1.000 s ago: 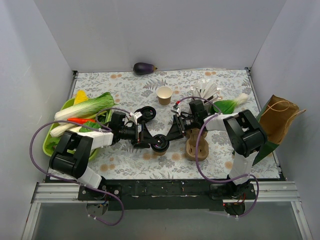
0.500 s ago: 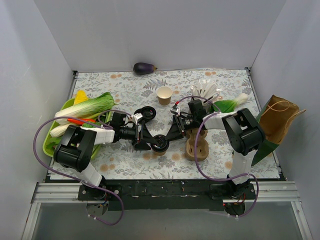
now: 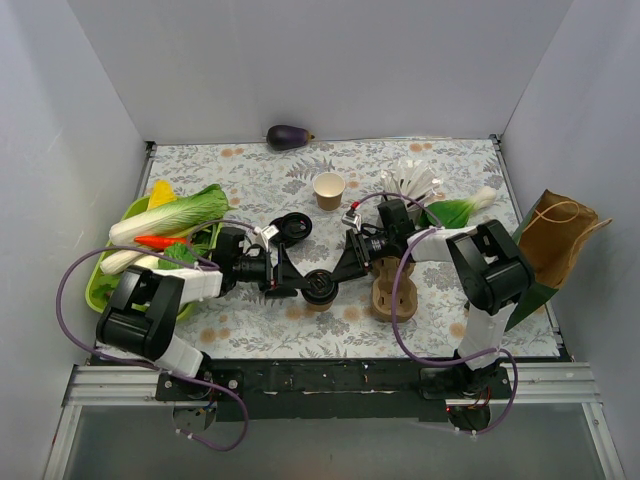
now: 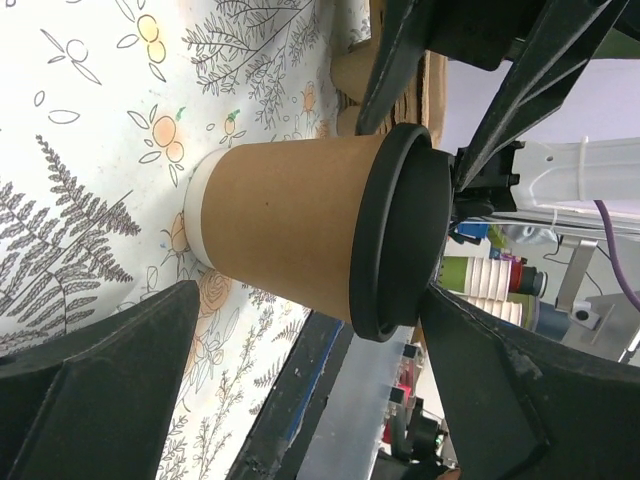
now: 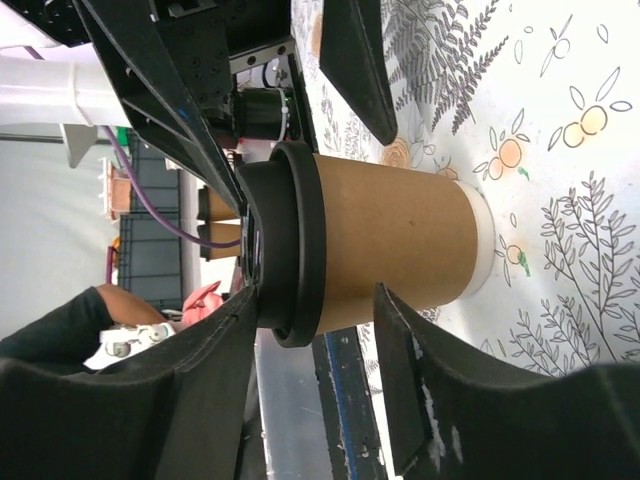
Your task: Pack the takeout coffee
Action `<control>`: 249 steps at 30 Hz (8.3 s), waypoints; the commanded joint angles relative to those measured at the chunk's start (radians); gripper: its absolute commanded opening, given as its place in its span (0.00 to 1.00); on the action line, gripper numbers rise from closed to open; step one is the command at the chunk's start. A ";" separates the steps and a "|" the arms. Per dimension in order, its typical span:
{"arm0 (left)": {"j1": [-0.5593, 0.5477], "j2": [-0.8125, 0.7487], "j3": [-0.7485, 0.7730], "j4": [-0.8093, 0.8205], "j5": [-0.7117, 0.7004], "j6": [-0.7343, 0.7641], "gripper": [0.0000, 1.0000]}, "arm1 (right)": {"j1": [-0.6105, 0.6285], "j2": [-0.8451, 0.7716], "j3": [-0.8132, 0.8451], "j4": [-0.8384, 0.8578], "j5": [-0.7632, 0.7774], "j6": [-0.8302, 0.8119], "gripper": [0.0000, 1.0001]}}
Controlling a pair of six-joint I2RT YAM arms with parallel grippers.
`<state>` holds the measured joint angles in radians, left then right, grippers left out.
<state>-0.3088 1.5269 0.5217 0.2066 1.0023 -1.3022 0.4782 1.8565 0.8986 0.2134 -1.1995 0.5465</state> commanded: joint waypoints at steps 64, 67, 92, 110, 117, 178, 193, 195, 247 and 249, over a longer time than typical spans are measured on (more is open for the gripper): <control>0.037 0.090 -0.014 -0.381 -0.504 0.046 0.77 | -0.026 0.078 -0.013 -0.290 0.324 -0.155 0.42; 0.037 0.136 -0.015 -0.368 -0.534 0.041 0.76 | -0.021 0.084 0.006 -0.339 0.370 -0.184 0.42; 0.037 -0.180 0.340 -0.518 0.036 0.461 0.91 | -0.016 -0.250 0.154 -0.451 0.255 -0.528 0.80; 0.094 -0.218 0.632 -0.682 -0.335 0.702 0.98 | 0.287 -0.372 0.276 -0.773 0.503 -1.436 0.98; 0.137 -0.312 0.534 -0.662 -0.317 0.667 0.98 | 0.300 -0.293 0.327 -0.767 0.534 -1.430 0.98; 0.277 -0.318 0.492 -0.503 -0.074 0.422 0.98 | 0.356 -0.134 0.626 -0.960 0.666 -1.297 0.58; 0.283 -0.211 0.656 -0.659 -0.108 0.560 0.98 | 0.085 0.069 0.870 -0.896 0.699 -1.214 0.53; 0.284 -0.208 0.670 -0.676 -0.110 0.577 0.98 | 0.086 0.116 0.919 -0.879 0.690 -1.192 0.53; 0.301 -0.180 0.601 -0.556 -0.093 0.469 0.98 | 0.128 0.297 1.197 -0.704 0.822 -0.994 0.96; 0.300 -0.180 0.604 -0.549 -0.091 0.465 0.98 | 0.128 0.252 1.159 -0.712 0.818 -0.975 0.97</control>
<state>-0.0147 1.3525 1.1191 -0.3759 0.8845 -0.8272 0.6090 2.2513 2.0945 -0.5385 -0.3817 -0.4824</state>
